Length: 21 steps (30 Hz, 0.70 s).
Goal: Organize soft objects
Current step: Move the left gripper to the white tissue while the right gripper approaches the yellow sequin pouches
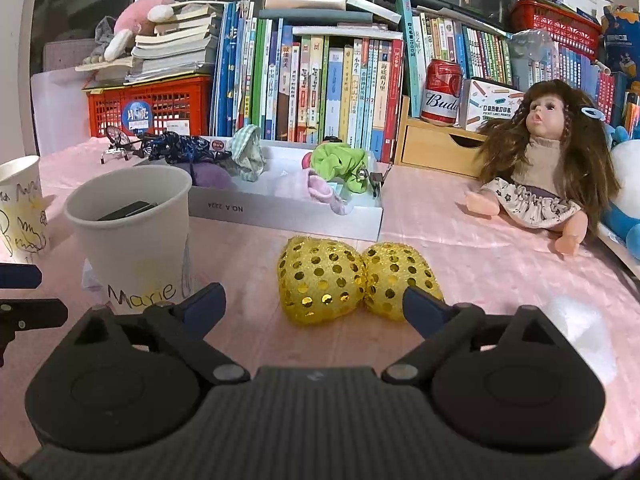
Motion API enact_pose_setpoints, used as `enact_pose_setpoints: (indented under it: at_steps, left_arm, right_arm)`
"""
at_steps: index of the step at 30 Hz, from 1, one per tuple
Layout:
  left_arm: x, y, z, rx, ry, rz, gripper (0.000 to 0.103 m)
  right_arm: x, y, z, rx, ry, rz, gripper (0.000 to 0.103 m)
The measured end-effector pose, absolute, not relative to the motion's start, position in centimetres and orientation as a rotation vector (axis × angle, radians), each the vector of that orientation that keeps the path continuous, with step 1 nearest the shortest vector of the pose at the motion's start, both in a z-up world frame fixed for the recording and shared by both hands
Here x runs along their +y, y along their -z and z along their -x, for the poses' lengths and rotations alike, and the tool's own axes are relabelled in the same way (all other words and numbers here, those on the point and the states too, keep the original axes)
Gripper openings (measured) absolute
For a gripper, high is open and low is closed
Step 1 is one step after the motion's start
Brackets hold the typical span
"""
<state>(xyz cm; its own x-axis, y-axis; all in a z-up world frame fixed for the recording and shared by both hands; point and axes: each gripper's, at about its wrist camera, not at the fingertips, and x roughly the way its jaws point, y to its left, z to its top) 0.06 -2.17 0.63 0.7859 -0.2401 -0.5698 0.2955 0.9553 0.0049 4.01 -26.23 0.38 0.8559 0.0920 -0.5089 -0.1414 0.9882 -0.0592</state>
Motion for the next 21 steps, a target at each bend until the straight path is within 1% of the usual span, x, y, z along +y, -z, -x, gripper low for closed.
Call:
enact_pose_setpoints:
  at_steps: [8, 13, 15, 20, 21]
  left_arm:
    - [-2.8, -0.7, -1.2, 0.594, 0.293, -0.085, 0.048]
    - [-3.4, -1.2, -2.4, 0.57, 0.289, -0.099, 0.055]
    - [-3.7, -1.2, -2.8, 0.571, 0.298, -0.115, 0.055]
    - [-4.3, -0.8, -3.3, 0.59, 0.331, -0.135, 0.053]
    - [-4.4, -0.8, -3.4, 0.592, 0.338, -0.132, 0.049]
  right_arm:
    - [-26.1, -0.5, -4.6, 0.543, -0.109, 0.112, 0.096]
    - [-26.0, -1.2, -5.3, 0.541, -0.099, 0.155, 0.096]
    - [-26.0, -1.3, -5.8, 0.544, -0.099, 0.181, 0.096]
    - [-26.2, -0.8, -7.3, 0.573, -0.101, 0.221, 0.096]
    - [-26.2, -0.7, -7.5, 0.578, -0.103, 0.22, 0.096]
